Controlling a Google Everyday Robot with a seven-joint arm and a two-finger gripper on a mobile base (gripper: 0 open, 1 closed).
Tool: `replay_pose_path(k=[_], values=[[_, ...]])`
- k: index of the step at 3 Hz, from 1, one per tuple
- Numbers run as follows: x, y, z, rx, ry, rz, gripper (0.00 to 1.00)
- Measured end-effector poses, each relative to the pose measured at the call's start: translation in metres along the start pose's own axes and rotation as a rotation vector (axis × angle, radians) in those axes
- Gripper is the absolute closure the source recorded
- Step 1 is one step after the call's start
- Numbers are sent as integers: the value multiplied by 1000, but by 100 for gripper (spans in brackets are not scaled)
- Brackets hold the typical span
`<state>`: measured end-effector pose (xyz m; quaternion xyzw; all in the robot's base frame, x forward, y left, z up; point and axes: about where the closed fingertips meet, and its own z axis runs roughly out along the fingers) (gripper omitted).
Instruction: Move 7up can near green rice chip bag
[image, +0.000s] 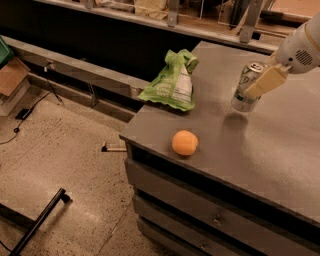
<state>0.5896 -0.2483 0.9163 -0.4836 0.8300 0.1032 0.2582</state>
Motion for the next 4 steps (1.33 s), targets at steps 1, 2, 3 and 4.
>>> replay_pose_path(k=[1, 2, 3, 4], values=[[-12, 11, 21, -32, 14, -46, 100], [-18, 15, 35, -48, 25, -70, 100], [-26, 19, 51, -82, 21, -97, 100], [-27, 19, 50, -82, 21, -97, 90]])
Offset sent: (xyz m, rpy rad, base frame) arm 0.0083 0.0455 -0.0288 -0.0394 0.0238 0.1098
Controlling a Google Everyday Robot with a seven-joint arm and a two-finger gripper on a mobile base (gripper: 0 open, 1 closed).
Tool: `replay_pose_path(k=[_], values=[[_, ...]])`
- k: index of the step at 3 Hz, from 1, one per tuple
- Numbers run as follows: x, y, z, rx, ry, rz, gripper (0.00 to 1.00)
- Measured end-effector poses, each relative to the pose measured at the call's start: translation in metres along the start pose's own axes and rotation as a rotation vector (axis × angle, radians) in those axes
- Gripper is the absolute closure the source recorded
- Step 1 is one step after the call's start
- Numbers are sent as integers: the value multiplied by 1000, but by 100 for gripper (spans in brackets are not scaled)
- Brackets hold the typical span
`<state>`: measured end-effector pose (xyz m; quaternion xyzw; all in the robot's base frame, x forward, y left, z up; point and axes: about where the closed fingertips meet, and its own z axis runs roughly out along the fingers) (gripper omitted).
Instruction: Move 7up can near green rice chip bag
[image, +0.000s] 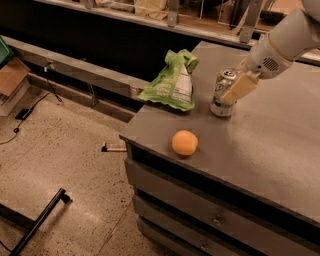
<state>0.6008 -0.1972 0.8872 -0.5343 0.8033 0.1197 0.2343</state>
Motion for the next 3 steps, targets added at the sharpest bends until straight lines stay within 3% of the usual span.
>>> replay_pose_path(k=[1, 2, 3], values=[[-3, 0, 0, -6, -10, -4, 57], [-3, 0, 0, -6, -10, -4, 35], [-14, 8, 5, -74, -81, -15, 11]])
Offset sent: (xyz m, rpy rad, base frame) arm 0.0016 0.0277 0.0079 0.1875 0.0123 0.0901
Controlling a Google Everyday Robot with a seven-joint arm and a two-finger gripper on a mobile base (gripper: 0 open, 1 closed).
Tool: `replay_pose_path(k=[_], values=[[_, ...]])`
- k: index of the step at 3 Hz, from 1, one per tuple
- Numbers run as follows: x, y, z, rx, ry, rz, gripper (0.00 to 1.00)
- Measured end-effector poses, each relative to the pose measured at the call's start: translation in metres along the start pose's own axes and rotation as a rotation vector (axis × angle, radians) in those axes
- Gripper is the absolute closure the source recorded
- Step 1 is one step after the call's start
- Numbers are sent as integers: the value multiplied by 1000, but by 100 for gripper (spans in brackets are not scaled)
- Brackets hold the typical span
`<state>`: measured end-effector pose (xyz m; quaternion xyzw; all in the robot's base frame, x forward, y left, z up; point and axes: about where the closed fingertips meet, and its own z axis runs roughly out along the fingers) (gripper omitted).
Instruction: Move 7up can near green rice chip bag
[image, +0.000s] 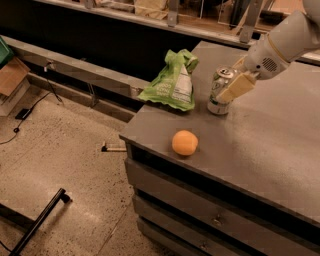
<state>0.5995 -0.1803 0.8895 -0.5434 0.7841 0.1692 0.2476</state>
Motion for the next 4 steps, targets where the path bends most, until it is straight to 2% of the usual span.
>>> replay_pose_path(k=[1, 2, 3, 4], values=[[-12, 4, 1, -83, -104, 6, 0], [-18, 5, -5, -111, -159, 7, 0], [-21, 0, -36, -57, -205, -33, 0], [-23, 2, -82, 39, -260, -91, 0]])
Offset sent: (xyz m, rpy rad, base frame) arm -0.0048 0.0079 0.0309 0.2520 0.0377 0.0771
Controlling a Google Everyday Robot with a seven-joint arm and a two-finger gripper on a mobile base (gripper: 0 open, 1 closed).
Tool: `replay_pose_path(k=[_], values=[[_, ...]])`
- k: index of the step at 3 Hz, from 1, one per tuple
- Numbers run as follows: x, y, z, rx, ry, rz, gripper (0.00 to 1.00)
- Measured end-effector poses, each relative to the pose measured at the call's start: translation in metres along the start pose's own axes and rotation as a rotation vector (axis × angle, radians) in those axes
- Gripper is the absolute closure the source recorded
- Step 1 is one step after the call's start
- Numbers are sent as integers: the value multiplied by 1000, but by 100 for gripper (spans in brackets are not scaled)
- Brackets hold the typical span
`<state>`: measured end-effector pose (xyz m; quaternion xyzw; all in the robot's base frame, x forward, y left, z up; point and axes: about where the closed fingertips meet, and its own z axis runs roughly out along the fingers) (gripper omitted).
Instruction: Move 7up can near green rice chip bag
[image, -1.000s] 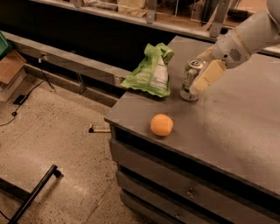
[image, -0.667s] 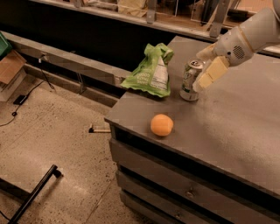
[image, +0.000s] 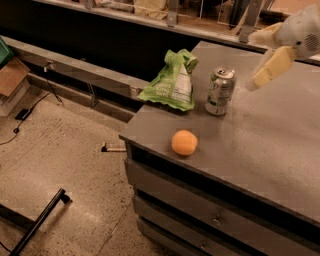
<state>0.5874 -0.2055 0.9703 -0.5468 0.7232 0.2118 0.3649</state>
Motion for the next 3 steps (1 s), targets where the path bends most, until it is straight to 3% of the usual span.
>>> replay_pose_path(k=[1, 2, 3], values=[[-16, 7, -35, 20, -7, -146, 0], [-19, 12, -40, 2, -3, -200, 0], [-19, 12, -40, 4, -4, -200, 0]])
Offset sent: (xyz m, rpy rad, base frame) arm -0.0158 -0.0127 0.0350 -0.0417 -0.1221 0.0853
